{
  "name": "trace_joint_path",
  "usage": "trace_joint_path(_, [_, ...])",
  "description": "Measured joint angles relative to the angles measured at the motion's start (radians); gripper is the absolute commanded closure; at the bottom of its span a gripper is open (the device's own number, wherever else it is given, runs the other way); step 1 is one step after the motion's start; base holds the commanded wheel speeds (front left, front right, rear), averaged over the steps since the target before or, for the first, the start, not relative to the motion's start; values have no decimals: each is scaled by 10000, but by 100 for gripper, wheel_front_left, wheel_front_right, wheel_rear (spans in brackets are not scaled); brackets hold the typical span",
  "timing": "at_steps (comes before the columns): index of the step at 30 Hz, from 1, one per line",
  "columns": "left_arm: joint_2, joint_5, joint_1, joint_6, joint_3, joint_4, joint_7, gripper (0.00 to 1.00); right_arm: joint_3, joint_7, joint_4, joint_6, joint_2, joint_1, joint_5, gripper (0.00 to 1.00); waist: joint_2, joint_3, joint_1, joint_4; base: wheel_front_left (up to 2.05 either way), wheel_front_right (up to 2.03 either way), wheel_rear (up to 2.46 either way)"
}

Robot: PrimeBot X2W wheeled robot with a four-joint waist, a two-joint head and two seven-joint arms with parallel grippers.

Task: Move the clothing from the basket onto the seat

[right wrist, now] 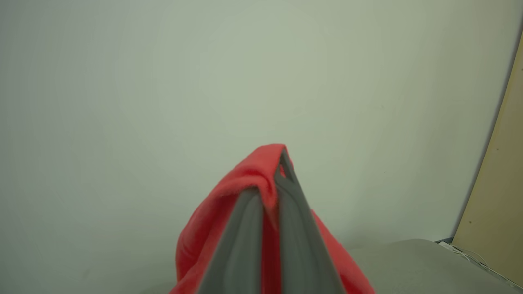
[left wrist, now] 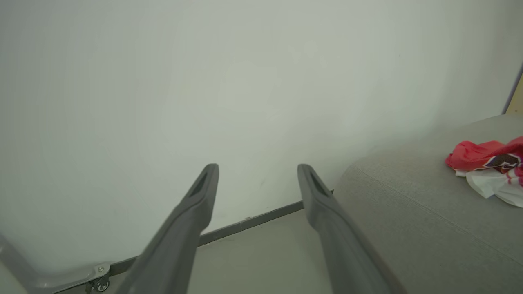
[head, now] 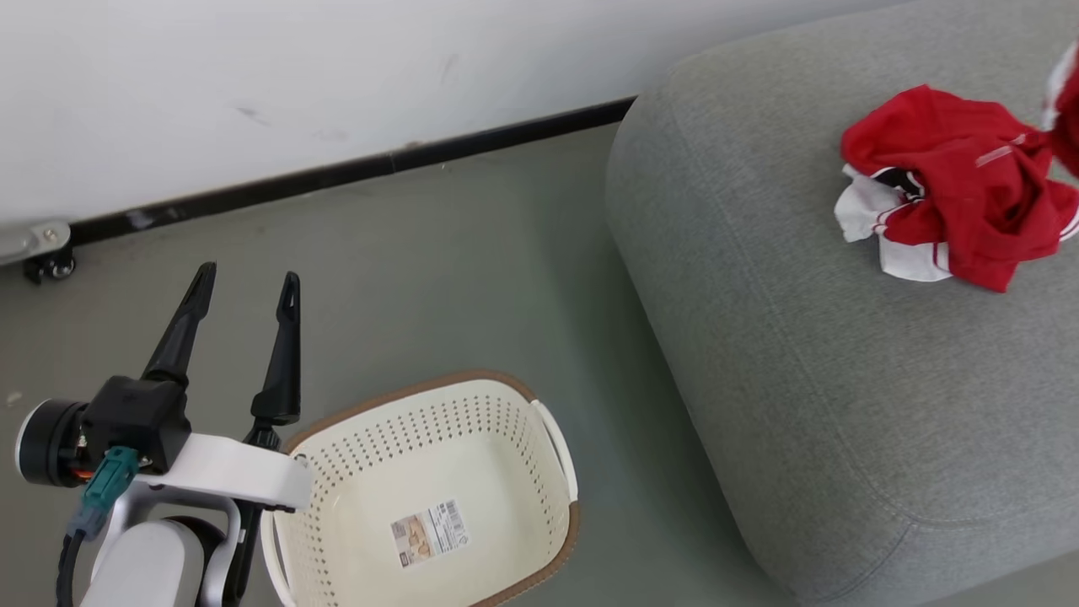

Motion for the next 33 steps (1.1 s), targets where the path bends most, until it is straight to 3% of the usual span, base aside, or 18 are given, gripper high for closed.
trace_joint_path(8, [288, 90, -113, -107, -140, -683, 500, 0, -324, -109, 433, 2, -466, -798, -245, 100, 0, 765, -1, 303, 0, 0, 0])
trace_joint_path(16, [391, 105, -355, -173, -134, -1143, 805, 0, -337, -382, 878, 2, -518, -1227, -337, 100, 0, 1359, 0, 408, 0, 0, 0])
trace_joint_path(33, [631, 303, -1159, -163, 23, -1668, 1243, 0, 583, -1515, 2209, 2, 740, -42, -48, 100, -1, 2580, 0, 244, 0, 0, 0])
